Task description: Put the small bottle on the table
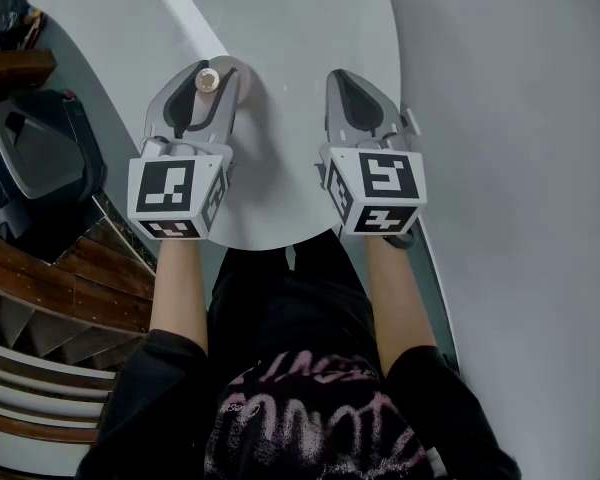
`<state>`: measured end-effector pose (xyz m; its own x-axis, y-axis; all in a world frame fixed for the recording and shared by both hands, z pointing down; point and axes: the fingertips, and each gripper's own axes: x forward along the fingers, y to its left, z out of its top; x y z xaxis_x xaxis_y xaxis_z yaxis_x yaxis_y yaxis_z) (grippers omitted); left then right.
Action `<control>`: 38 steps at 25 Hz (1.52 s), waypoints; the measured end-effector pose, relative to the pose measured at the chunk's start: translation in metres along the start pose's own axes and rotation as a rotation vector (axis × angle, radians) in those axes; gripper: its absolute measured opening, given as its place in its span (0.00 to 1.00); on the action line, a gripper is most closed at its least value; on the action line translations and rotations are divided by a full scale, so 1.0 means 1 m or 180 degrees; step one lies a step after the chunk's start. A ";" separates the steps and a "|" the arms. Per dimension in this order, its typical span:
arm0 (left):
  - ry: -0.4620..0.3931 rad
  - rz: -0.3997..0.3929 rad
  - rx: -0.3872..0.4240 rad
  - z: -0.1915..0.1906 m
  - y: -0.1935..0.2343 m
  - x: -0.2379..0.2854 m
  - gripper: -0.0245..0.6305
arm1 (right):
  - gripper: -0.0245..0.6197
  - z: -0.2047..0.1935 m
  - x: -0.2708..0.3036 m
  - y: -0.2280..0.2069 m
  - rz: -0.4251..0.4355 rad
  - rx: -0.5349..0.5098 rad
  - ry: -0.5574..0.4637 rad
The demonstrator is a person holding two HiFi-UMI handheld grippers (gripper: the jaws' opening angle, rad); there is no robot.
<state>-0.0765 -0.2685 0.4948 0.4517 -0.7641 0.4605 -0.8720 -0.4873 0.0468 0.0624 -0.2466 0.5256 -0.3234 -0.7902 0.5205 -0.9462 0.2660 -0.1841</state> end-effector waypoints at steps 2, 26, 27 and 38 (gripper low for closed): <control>-0.0019 -0.0003 0.0005 0.002 0.000 0.000 0.27 | 0.05 -0.001 -0.001 -0.001 -0.0010 -0.0004 0.0002; -0.0219 0.0123 0.0096 0.030 0.000 -0.019 0.28 | 0.05 0.012 -0.026 -0.009 -0.0101 0.0001 -0.0126; -0.0231 0.0127 0.0098 0.032 0.000 -0.020 0.28 | 0.05 0.012 -0.028 -0.008 -0.0104 0.0002 -0.0137; -0.0362 0.0268 0.0143 0.055 0.006 -0.046 0.18 | 0.05 0.036 -0.043 0.008 -0.0039 -0.0069 -0.0275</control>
<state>-0.0923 -0.2600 0.4251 0.3979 -0.8449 0.3576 -0.8996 -0.4358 -0.0287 0.0686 -0.2302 0.4722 -0.3108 -0.8379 0.4487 -0.9504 0.2671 -0.1595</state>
